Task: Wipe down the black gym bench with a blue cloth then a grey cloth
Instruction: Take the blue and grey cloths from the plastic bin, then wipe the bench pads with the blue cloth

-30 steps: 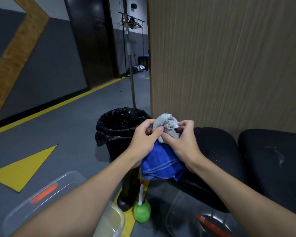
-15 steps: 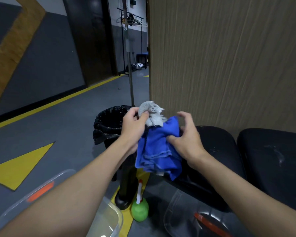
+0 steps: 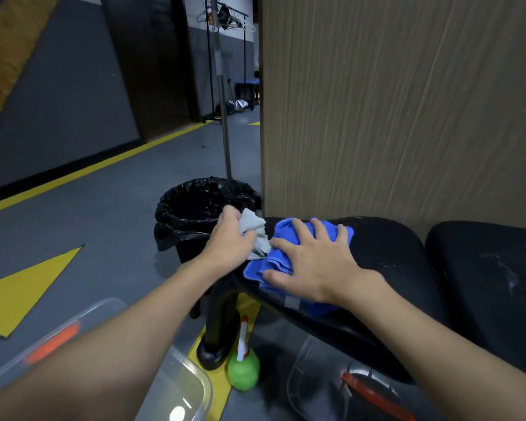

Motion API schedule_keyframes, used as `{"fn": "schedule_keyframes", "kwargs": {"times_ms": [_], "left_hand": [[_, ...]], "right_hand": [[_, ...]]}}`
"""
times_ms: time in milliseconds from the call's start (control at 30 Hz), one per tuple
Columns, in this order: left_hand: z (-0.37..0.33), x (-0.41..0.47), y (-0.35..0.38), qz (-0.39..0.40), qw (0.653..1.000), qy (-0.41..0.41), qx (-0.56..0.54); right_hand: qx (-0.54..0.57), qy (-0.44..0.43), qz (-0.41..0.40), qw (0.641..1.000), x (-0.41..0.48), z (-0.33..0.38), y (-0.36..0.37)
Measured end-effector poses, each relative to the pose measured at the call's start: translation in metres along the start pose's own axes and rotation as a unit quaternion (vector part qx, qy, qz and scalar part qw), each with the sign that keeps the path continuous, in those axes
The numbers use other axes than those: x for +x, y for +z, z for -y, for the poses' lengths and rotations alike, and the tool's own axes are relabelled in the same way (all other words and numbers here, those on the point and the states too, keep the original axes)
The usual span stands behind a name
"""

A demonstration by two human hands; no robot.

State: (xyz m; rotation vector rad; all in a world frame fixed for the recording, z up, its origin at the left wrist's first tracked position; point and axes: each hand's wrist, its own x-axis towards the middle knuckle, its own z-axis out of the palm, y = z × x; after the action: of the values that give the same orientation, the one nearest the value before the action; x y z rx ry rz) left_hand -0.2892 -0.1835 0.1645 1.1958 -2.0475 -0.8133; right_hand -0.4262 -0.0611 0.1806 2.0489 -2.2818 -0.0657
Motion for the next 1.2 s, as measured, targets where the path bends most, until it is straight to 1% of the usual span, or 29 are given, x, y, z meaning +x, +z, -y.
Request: {"fn": "schedule_keyframes", "kwargs": {"times_ms": [67,100,167,333,400,500,600,667,700,800,900,1100,1200], "left_hand": [[0.002,-0.002,0.004,0.044,0.995,0.086,-0.001],[0.002,-0.003,0.007,0.067,0.992,0.111,0.004],[0.003,-0.004,0.009,0.094,0.987,0.130,0.025],[0.012,-0.001,0.007,0.112,0.971,0.161,0.135],[0.014,-0.001,0.006,0.116,0.966,0.175,0.151],[0.012,-0.002,0.007,0.125,0.964,0.179,0.153],[0.007,-0.002,0.007,0.121,0.952,0.186,0.209],[0.001,-0.003,0.008,0.110,0.947,0.189,0.233],[-0.001,-0.003,0.007,0.106,0.952,0.185,0.221],[-0.010,-0.006,0.004,0.123,0.965,0.170,0.158],[-0.010,-0.005,0.007,0.134,0.960,0.179,0.170],[-0.012,-0.008,0.021,0.101,0.968,0.174,0.150],[-0.013,-0.010,0.029,0.084,0.970,0.177,0.147]], "right_hand": [[-0.022,-0.018,-0.011,1.000,-0.009,-0.002,0.003],[-0.033,-0.025,-0.028,0.999,-0.016,-0.002,0.006],[-0.043,-0.020,-0.055,0.997,-0.027,0.000,0.010],[-0.019,0.010,-0.023,0.999,-0.008,-0.007,0.005],[0.012,0.018,-0.014,1.000,0.007,-0.017,0.002],[0.036,0.047,0.012,0.998,0.033,-0.034,0.002],[0.054,0.080,0.023,0.995,0.059,-0.046,0.000],[0.065,0.088,0.027,0.994,0.067,-0.049,0.000],[0.067,0.084,0.024,0.994,0.067,-0.049,0.000],[0.064,0.058,0.006,0.996,0.045,-0.046,0.003],[0.068,0.039,-0.008,0.997,0.008,-0.038,0.004],[0.019,-0.018,-0.052,0.998,-0.061,-0.022,0.009],[0.020,-0.026,-0.070,0.997,-0.068,-0.025,0.013]]}}
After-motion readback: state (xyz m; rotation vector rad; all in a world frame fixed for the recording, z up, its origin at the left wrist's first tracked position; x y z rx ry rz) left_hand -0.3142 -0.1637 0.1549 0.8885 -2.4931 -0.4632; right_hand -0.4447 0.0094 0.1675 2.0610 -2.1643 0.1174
